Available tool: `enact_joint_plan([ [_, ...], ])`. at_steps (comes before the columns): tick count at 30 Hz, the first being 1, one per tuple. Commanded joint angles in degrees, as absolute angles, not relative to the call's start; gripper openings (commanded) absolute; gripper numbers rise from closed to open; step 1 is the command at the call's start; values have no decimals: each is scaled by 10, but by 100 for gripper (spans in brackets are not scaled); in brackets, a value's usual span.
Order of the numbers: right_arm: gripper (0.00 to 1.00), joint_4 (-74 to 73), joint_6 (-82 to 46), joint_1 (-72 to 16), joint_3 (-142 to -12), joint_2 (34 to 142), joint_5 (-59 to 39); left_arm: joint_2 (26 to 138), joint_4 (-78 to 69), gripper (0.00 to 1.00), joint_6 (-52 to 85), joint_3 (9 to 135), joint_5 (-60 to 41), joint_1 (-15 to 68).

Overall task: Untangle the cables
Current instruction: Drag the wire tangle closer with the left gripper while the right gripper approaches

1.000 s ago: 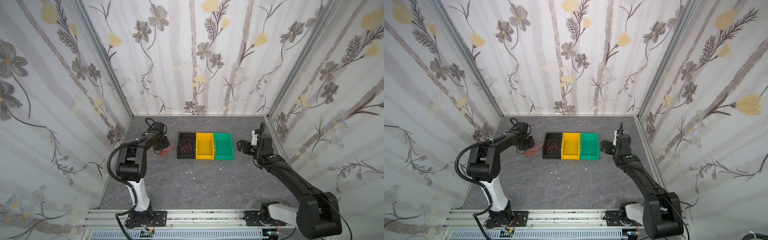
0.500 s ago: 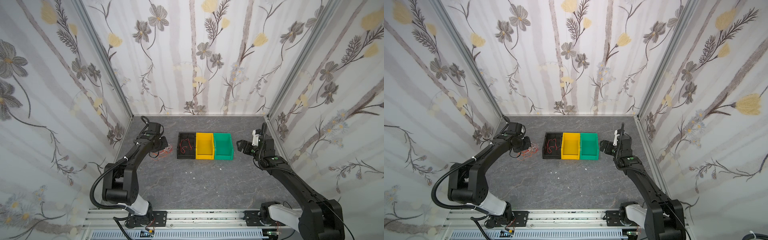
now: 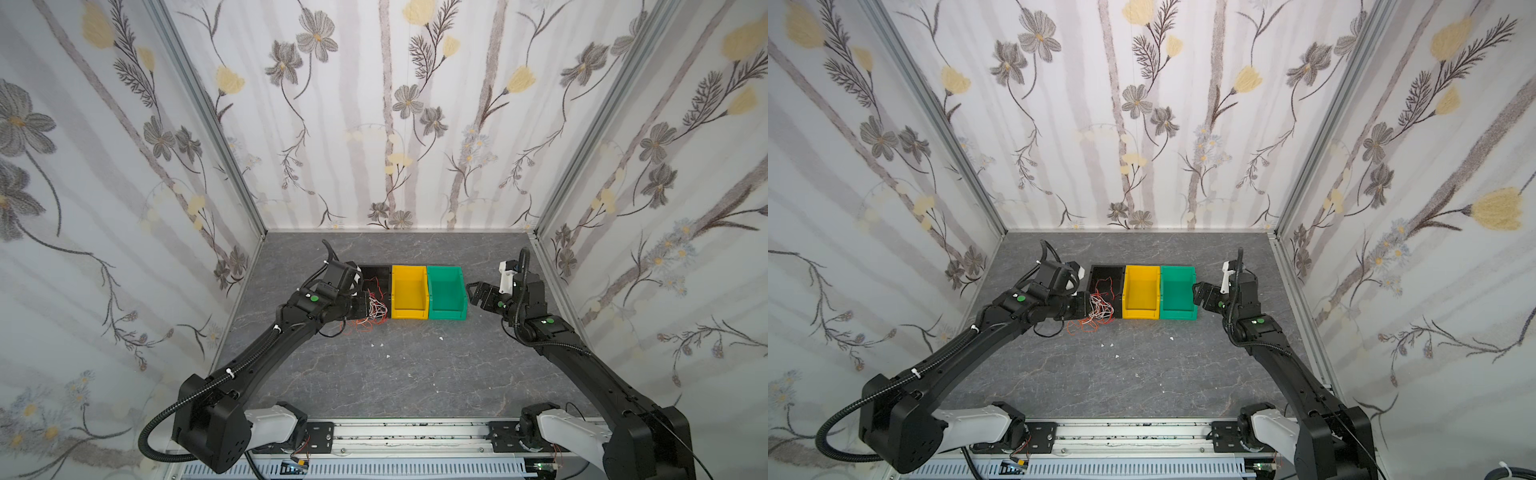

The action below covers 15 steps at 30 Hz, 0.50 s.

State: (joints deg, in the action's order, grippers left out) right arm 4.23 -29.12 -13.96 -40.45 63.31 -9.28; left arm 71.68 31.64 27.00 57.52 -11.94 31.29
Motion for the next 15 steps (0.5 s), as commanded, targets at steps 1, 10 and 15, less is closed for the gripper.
enact_joint_plan([
  [1, 95, 52, -304, -153, -402, 628, -94, 699, 250, 9, 337, 544, -109, 355],
  [10, 95, 55, -308, -199, -396, 633, -87, 766, 181, 12, 371, 509, -85, 477],
  [15, 95, 53, -311, -216, -396, 643, -82, 824, 176, 36, 367, 536, -94, 491],
])
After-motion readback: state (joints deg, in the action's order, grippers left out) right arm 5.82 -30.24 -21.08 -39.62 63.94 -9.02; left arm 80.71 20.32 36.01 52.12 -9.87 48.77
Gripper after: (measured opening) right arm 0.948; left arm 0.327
